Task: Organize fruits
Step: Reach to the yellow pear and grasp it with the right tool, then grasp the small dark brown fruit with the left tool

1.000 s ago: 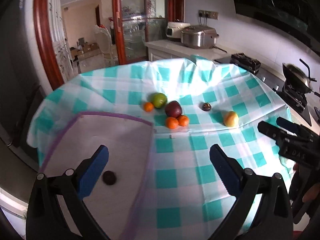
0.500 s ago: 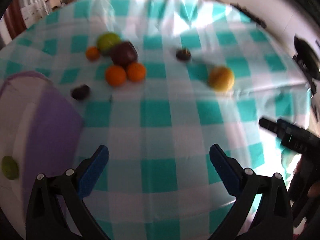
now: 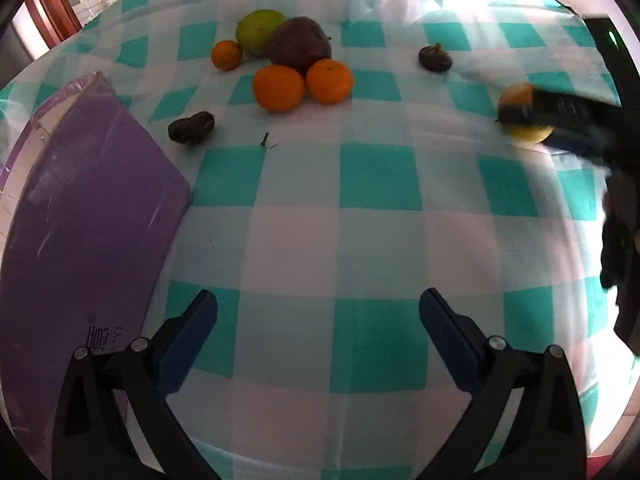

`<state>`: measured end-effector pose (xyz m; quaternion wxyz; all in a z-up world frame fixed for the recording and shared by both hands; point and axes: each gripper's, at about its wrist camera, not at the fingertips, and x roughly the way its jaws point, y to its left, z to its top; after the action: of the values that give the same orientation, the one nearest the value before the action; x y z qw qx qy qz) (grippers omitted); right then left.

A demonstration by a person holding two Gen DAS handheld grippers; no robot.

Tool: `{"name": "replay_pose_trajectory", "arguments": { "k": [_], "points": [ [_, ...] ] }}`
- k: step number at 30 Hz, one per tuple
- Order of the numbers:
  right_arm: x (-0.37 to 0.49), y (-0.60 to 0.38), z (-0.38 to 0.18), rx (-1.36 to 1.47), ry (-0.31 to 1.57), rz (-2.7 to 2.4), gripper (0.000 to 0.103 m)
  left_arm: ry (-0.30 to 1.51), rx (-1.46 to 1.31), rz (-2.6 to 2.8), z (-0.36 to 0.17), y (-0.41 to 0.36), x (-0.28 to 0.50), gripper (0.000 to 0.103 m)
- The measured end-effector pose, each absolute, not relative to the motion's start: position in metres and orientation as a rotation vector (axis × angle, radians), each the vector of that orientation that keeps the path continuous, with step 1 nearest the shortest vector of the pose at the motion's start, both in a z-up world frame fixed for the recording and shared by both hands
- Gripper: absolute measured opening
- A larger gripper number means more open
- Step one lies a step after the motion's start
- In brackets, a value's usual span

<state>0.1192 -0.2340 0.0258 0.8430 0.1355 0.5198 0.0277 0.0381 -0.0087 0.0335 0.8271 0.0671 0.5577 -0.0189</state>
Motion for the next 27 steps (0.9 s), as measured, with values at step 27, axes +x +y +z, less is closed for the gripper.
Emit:
{"name": "replay_pose_trajectory", "arguments": {
  "k": [27],
  "points": [
    [0.108, -0.228, 0.014, 0.124, 0.929, 0.137, 0.060, 1.045, 0.218, -0.351, 0.033, -0.127, 0.261, 0.077]
  ]
}}
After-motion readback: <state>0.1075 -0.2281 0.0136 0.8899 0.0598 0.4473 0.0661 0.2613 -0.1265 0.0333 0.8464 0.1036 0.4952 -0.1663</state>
